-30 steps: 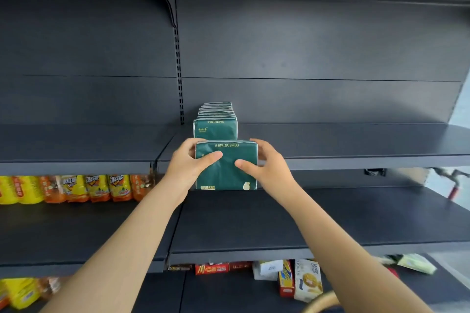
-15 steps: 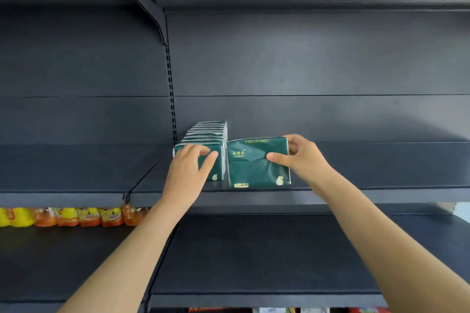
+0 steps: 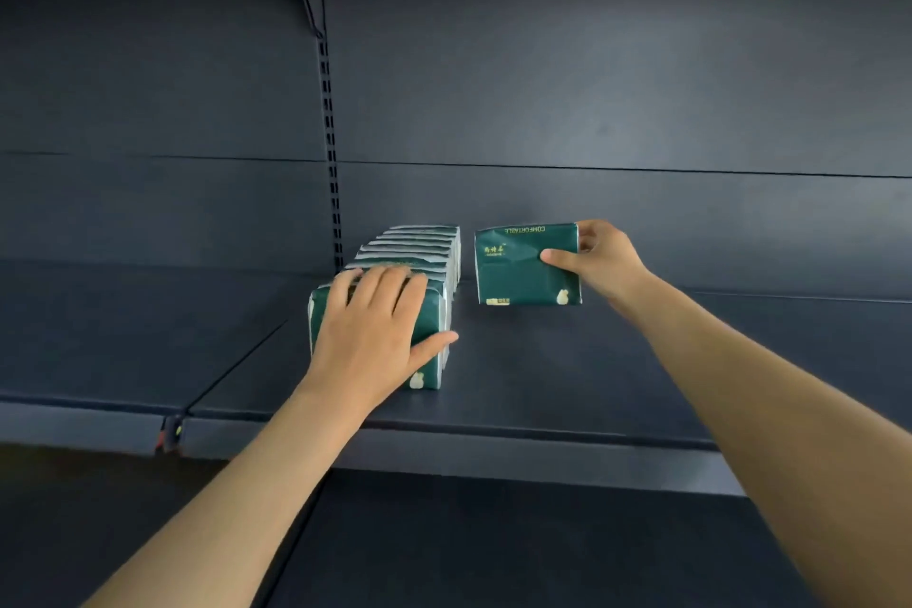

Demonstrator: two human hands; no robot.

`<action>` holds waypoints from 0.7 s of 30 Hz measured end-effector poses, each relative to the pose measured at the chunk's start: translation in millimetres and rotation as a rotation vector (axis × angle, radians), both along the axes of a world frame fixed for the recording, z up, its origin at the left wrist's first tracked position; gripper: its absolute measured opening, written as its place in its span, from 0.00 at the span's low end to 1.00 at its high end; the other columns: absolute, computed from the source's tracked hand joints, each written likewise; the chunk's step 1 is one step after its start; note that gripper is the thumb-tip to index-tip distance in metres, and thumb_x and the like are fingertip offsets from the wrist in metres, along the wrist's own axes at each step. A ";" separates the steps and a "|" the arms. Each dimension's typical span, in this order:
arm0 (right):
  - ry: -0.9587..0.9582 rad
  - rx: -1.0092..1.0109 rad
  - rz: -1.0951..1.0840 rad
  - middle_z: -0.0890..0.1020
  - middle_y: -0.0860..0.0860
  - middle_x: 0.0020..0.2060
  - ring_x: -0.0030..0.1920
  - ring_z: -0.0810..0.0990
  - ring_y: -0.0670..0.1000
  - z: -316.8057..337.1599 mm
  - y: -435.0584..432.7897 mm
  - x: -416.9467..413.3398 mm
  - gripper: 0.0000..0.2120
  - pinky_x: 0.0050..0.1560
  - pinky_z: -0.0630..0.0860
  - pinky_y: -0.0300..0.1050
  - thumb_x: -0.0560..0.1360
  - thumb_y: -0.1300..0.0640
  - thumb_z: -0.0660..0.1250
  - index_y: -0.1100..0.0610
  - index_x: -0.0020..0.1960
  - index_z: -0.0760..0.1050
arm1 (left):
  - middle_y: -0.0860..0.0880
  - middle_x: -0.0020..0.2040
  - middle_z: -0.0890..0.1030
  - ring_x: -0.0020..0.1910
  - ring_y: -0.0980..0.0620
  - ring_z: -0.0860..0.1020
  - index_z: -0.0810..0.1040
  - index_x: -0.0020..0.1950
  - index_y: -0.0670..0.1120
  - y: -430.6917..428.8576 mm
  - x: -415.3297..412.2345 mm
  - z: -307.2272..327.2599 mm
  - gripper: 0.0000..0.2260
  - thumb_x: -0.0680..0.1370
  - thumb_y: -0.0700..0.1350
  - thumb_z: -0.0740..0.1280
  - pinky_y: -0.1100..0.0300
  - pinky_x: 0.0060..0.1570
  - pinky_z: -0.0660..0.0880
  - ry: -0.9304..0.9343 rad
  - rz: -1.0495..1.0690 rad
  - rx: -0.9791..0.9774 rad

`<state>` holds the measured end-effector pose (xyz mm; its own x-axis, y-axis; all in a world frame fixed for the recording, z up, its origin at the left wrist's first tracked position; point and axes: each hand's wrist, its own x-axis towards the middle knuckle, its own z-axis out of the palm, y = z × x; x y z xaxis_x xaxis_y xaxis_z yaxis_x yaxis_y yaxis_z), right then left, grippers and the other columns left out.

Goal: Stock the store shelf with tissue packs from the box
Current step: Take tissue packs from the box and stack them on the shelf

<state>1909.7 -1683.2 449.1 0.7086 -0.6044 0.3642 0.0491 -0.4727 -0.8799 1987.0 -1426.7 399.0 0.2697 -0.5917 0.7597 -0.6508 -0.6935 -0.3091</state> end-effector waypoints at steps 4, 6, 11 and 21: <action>0.066 -0.063 -0.082 0.79 0.52 0.55 0.52 0.79 0.51 -7.1 -20.7 44.5 0.25 0.49 0.76 0.43 0.69 0.58 0.75 0.61 0.62 0.71 | 0.44 0.53 0.80 0.52 0.43 0.79 0.78 0.56 0.41 -1.2 9.3 -4.5 0.31 0.78 0.65 0.49 0.50 0.56 0.64 -0.012 -0.044 -0.048; 0.115 -0.095 -0.109 0.78 0.52 0.55 0.53 0.78 0.51 -12.4 -26.0 64.4 0.25 0.50 0.74 0.43 0.69 0.57 0.75 0.60 0.62 0.70 | 0.44 0.53 0.80 0.51 0.42 0.79 0.78 0.55 0.41 -1.0 12.2 -6.6 0.33 0.79 0.65 0.45 0.50 0.56 0.64 -0.001 -0.050 -0.081; 0.178 -0.172 -0.128 0.77 0.54 0.59 0.59 0.76 0.54 -24.1 -32.2 107.1 0.28 0.52 0.71 0.40 0.70 0.55 0.74 0.60 0.66 0.67 | 0.45 0.51 0.80 0.50 0.42 0.78 0.78 0.55 0.41 -2.9 17.4 -11.8 0.33 0.79 0.65 0.44 0.50 0.55 0.64 -0.049 -0.064 -0.144; 0.266 -0.260 -0.353 0.78 0.57 0.58 0.58 0.76 0.57 -30.4 -41.6 134.3 0.21 0.48 0.69 0.43 0.73 0.54 0.71 0.63 0.61 0.71 | 0.44 0.51 0.79 0.50 0.42 0.78 0.77 0.55 0.41 -4.6 21.6 -14.3 0.33 0.79 0.66 0.46 0.50 0.54 0.64 -0.065 -0.094 -0.186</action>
<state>2043.9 -1724.8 418.6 0.5663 -0.7367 0.3695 -0.3622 -0.6252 -0.6913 2008.6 -1431.3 384.7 0.1669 -0.4598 0.8722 -0.6980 -0.6799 -0.2248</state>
